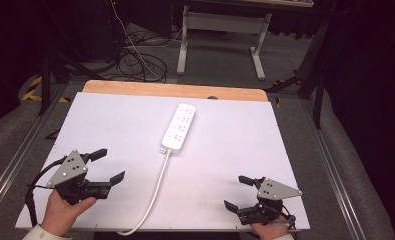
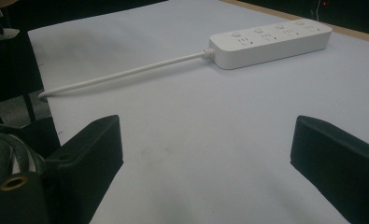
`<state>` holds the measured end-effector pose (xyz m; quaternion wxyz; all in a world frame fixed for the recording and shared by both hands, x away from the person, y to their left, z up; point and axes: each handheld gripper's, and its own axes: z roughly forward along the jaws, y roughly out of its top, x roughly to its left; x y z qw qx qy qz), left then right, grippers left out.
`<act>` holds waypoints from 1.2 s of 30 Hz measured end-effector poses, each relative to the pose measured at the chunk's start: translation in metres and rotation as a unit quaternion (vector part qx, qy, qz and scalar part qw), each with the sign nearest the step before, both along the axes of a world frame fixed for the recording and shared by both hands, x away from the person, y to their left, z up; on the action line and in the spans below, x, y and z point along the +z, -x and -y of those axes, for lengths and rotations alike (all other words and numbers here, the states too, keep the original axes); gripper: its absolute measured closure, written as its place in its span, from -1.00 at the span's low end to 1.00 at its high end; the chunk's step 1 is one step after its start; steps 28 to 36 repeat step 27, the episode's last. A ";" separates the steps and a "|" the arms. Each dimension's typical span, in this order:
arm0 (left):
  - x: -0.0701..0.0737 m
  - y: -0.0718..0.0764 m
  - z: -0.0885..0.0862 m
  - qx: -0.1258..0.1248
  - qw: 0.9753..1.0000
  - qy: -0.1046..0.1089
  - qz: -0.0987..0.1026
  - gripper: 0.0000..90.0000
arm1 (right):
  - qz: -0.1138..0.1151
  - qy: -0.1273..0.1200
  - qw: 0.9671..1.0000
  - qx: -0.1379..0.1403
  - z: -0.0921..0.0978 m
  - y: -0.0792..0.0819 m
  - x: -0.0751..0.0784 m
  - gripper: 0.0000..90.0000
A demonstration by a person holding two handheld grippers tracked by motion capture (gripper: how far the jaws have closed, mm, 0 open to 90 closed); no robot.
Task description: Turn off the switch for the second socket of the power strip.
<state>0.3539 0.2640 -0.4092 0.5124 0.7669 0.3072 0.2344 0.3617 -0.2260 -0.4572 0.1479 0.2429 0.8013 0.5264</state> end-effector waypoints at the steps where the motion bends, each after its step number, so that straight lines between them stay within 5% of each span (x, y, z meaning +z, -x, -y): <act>1: -0.003 0.002 -0.003 0.001 1.000 0.000 0.000 -0.66 | 0.000 0.001 1.000 0.001 0.000 0.000 0.000 -0.77; 19: -0.043 0.024 -0.026 0.004 1.000 -0.016 -0.018 -0.67 | 0.000 0.004 1.000 0.002 0.000 0.000 0.000 -0.75; 27: -0.048 0.028 -0.032 0.011 0.999 0.013 -0.036 -0.69 | -0.003 0.000 1.000 -0.001 0.000 0.000 0.000 -0.78; 36: -0.048 0.028 -0.032 0.011 0.999 0.013 -0.036 -0.69 | -0.003 0.000 1.000 -0.001 0.000 0.000 0.000 -0.78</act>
